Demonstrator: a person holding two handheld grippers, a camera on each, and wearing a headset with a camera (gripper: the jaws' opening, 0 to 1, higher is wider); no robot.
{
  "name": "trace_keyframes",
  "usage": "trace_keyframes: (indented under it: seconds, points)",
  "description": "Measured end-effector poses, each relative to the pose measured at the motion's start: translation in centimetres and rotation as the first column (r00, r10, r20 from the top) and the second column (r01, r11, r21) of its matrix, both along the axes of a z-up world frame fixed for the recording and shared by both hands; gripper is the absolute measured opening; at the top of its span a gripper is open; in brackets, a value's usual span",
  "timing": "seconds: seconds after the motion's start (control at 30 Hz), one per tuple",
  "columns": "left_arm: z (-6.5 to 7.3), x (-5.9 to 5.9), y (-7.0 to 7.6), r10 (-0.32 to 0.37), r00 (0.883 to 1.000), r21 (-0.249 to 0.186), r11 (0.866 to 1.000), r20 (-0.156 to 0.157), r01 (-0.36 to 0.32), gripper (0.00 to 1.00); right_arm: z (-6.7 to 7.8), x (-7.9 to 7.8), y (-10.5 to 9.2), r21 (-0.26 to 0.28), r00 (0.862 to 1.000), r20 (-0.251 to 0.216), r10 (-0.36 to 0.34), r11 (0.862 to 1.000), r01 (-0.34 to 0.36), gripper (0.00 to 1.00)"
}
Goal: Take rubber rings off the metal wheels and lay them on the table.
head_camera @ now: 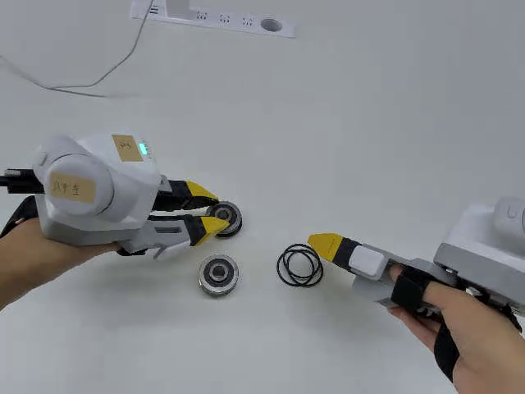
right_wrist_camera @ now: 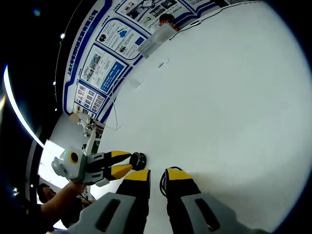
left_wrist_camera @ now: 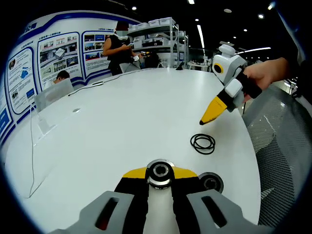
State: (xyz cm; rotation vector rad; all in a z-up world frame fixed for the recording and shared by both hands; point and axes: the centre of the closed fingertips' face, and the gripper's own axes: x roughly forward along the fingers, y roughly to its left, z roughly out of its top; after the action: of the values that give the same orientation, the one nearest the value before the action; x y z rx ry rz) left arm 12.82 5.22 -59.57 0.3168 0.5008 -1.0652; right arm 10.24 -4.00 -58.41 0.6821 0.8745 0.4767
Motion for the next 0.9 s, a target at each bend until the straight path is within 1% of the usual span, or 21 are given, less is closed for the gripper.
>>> trace_keyframes:
  seconds: [0.2, 0.37, 0.43, 0.6, 0.77, 0.83, 0.9]
  points:
    - [-0.1, -0.1, -0.2, -0.013, 1.0, 0.004, 1.0, 0.003, 0.013, 0.17, 0.0, 0.0, 0.2, 0.01, 1.0, -0.003, -0.002, 1.0, 0.002, 0.13]
    - [-0.1, -0.2, -0.1, -0.014, 1.0, 0.008, 1.0, 0.005, 0.014, 0.16, 0.0, 0.0, 0.3, 0.016, 1.0, -0.006, -0.003, 1.0, 0.003, 0.13]
    - [-0.1, -0.1, -0.1, -0.016, 1.0, 0.013, 1.0, 0.011, 0.016, 0.15, 0.1, 0.1, 0.4, 0.019, 1.0, -0.006, -0.004, 1.0, 0.004, 0.13]
    - [-0.2, -0.1, -0.1, -0.022, 1.0, 0.016, 1.0, 0.014, 0.022, 0.15, 0.3, 0.4, 1.0, 0.03, 1.0, -0.003, 0.002, 1.0, -0.002, 0.13]
    - [-0.2, -0.2, -0.1, -0.042, 0.999, 0.029, 0.999, 0.031, 0.041, 0.15, 0.4, 1.1, 1.7, 0.057, 1.0, 0.0, 0.005, 0.998, -0.005, 0.13]
    - [-0.3, -0.3, -0.1, -0.059, 0.997, 0.04, 0.998, 0.044, 0.057, 0.14, 0.5, 1.5, 2.2, 0.065, 1.0, 0.004, 0.012, 0.998, -0.013, 0.13]
    - [-0.3, -0.3, -0.1, -0.056, 0.997, 0.039, 0.998, 0.044, 0.054, 0.13, 0.7, 1.8, 2.8, 0.075, 1.0, 0.011, 0.026, 0.997, -0.026, 0.13]
